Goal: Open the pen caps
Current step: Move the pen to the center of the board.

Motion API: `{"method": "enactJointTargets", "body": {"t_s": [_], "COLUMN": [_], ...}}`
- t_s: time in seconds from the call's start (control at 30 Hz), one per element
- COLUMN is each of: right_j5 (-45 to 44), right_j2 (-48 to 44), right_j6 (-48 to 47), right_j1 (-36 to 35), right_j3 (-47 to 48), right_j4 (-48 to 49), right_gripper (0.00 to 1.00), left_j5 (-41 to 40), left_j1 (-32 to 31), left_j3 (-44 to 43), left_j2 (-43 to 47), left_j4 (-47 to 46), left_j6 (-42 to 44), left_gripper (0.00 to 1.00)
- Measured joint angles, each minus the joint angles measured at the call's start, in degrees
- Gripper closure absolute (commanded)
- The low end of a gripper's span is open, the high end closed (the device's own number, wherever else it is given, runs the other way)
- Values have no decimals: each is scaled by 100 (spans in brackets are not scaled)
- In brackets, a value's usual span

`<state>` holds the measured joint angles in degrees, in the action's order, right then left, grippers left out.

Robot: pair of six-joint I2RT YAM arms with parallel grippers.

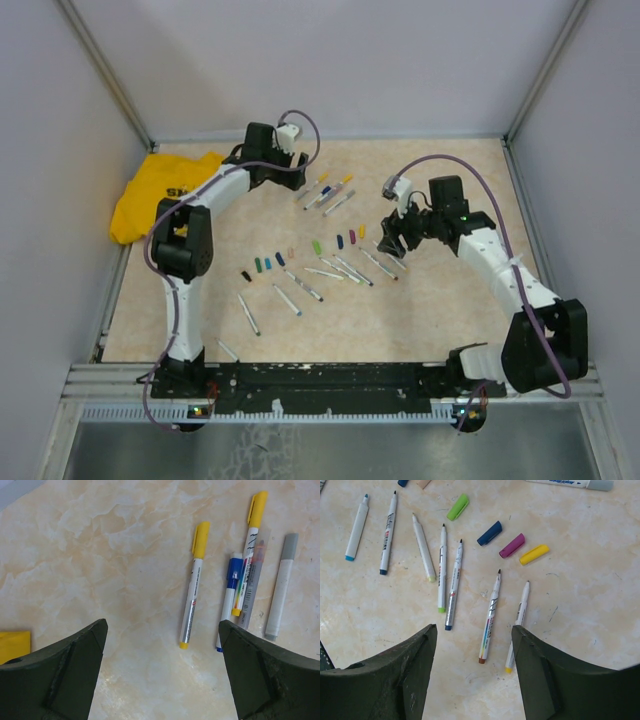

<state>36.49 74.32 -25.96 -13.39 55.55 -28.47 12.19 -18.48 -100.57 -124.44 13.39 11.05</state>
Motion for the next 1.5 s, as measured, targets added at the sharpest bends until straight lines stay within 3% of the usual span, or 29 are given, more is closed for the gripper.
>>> {"method": "enactJointTargets", "body": {"t_s": [0.73,1.0,1.27,1.5], "right_j5": [-46,-48,-66,-70], "right_j2": [31,37,39,42], "right_j6": [0,0,0,0], "right_j1": [0,0,0,0], "right_j3": [4,4,4,4], "right_j4": [-31,-33,-33,-33], "right_gripper": [38,38,38,38], "left_j5": [-13,0,358,535], "left_j1": [0,0,0,-17], "left_j3": [-549,-1045,-1108,-1311], "left_j2": [-525,-782,-977,-1167], "left_j4": [448,636,780,903], "left_j6": [232,304,317,308], "left_gripper": [6,27,30,43]}}
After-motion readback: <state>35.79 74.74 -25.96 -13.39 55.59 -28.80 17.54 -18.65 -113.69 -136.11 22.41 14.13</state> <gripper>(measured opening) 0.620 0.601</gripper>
